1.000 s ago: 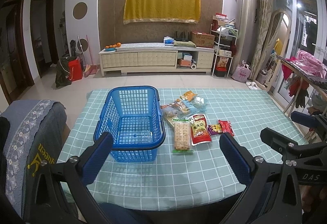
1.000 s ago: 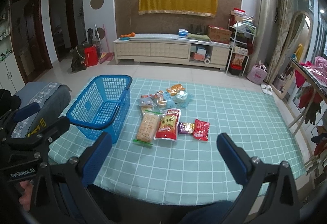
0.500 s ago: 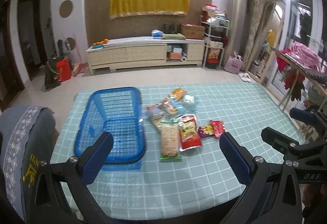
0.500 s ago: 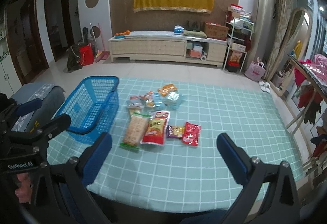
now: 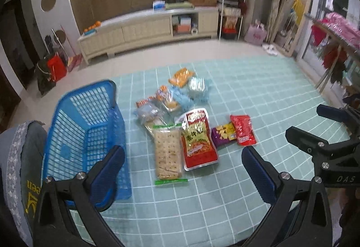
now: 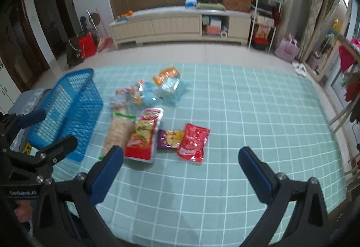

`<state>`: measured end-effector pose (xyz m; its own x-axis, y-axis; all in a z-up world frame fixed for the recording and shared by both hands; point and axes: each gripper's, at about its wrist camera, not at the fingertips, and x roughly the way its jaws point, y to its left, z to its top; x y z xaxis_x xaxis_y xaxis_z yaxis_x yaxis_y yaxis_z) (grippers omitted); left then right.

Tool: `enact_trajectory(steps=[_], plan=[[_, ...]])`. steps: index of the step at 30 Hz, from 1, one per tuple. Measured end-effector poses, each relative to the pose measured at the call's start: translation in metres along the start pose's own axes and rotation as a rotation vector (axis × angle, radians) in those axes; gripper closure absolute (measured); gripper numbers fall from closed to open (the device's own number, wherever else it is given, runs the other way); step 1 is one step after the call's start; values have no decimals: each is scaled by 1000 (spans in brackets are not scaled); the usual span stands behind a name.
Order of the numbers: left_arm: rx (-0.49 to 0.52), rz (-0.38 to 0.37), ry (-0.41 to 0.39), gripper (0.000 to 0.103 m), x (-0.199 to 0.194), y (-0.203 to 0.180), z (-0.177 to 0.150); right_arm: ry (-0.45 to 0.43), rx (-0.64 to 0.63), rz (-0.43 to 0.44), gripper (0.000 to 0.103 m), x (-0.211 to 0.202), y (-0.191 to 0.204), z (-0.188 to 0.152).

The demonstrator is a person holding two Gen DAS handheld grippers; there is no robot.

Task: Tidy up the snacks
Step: 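Grasp the red spicy-strip bag with the left gripper while the right gripper approaches the red sachet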

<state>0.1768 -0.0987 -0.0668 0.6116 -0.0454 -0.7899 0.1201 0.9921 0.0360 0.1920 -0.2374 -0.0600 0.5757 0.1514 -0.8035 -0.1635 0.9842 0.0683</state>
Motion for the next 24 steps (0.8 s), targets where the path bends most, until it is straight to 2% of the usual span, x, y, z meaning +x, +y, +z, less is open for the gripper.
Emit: enact_trajectory(steps=[7,10,13,15,19,22,24], plan=[[-32,-10,143,1,70,-17,9,108,10,22,10,58,-24,0],[-40,-28,201,8,98,-26,14,138,23,38,11,77,-36,0],[-40,-34,267,25,126,-34,18,166,37,58,11,95,-47,1],[-46,-32,300,30,142,-36,20,182,37,67,11,105,-53,0],[-57,-9,348,34,170,-35,19,201,41,70,11,123,-55,-1],[-48,-16,371,34,183,-35,20,211,53,78,11,133,-60,-2],[-39,8,388,34,194,-34,18,217,63,84,12,138,-64,-4]])
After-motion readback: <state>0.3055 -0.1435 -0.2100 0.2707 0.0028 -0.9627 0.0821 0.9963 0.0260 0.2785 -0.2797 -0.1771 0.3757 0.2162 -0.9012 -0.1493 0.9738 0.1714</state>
